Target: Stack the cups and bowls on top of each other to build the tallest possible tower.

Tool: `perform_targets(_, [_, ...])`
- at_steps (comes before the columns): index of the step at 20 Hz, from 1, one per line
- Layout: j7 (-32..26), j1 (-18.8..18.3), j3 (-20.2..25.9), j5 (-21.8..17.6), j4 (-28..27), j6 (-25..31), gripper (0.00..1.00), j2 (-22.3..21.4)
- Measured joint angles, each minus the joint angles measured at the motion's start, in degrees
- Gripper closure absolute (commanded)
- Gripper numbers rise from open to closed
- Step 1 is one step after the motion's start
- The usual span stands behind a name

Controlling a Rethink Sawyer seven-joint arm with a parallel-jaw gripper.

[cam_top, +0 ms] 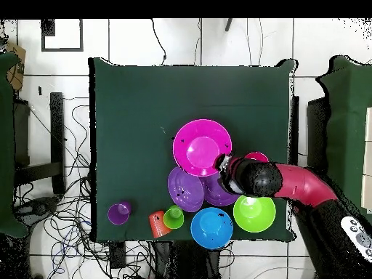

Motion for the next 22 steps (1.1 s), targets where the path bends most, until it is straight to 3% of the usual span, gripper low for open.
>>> perform_targets(22, [0.0,-2.2,1.3,-1.6,-0.4,-1.4,1.0,3.5])
